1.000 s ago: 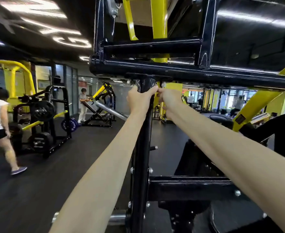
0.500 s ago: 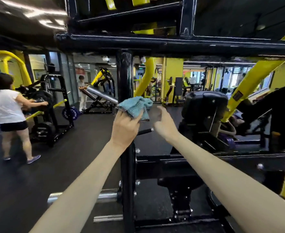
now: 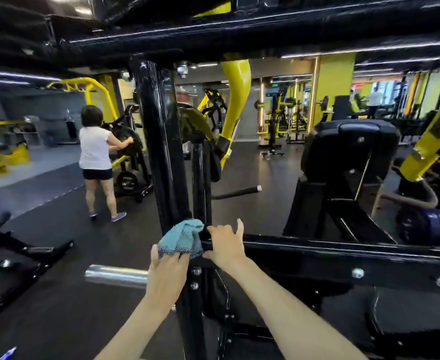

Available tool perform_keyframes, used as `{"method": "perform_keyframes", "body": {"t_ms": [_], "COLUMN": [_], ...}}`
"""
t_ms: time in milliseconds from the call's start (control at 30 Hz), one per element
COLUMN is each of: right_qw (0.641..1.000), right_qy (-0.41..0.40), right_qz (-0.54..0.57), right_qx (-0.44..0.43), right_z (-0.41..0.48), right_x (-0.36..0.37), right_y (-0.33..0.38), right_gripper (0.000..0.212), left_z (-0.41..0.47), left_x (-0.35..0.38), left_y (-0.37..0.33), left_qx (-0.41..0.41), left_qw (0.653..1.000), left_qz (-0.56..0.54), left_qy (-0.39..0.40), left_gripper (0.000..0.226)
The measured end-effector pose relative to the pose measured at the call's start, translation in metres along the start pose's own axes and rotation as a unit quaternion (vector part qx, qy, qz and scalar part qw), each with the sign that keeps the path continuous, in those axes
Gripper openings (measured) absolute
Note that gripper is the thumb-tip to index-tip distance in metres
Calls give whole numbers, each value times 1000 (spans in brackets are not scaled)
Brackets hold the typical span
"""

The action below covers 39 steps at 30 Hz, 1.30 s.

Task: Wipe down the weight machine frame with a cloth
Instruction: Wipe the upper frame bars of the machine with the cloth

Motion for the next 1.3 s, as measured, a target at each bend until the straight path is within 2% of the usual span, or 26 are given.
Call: {"method": "perform_keyframes", "body": {"t_ms": [67,133,267,367,533,800,900,933,1133,1300], "right_qw": [1000,1000,999,999,999,999,999,999,1000,1000], "right_qy": [-9,-22,-30,-29,-35,-30,-25,-23,-24,-20], "right_qz": [15,21,18,21,27,30,30,27,10,18], "right_qx": [-1,2,-10,-14,-9,-5,-4,-3,-3,-2], "right_z": [3,5,2,-3,0,-1,-2,-2,-4,-7], "right_x": [0,-1,-2,-1,-1,0,-1,-2,-3,-4], "right_y": [-1,-2,-2,-2,-3,-3,-3,-3,1,0], "right_gripper": [57,54,55,57,56,57,54,52,50,48], "left_z": [8,25,43,32,60,45,65,68,43,56], "left_x": [0,3,1,-2,11,-6,6,6,-1,-1], "left_y": [-6,-11,-8,-1,-12,-5,-14,-15,-7,-15], "left_qx": [-52,-69,-31,-2,34,85,112,116,158,113], "left_qw": [998,997,999,999,992,984,961,958,960,959], "left_qz": [19,24,12,24,48,46,61,71,96,117], "left_qy": [-2,1,19,38,113,149,245,252,212,232], "left_gripper": [34,42,32,34,24,30,34,36,35,41]}}
Point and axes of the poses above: each hand's wrist, its own z-axis towards the middle knuckle, its own x-axis out of the palm, y = z × x, the point moved 6 cm from there along z, towards the middle knuckle, and after that the axes turned 15 degrees about -y, right-handed, at the moved point
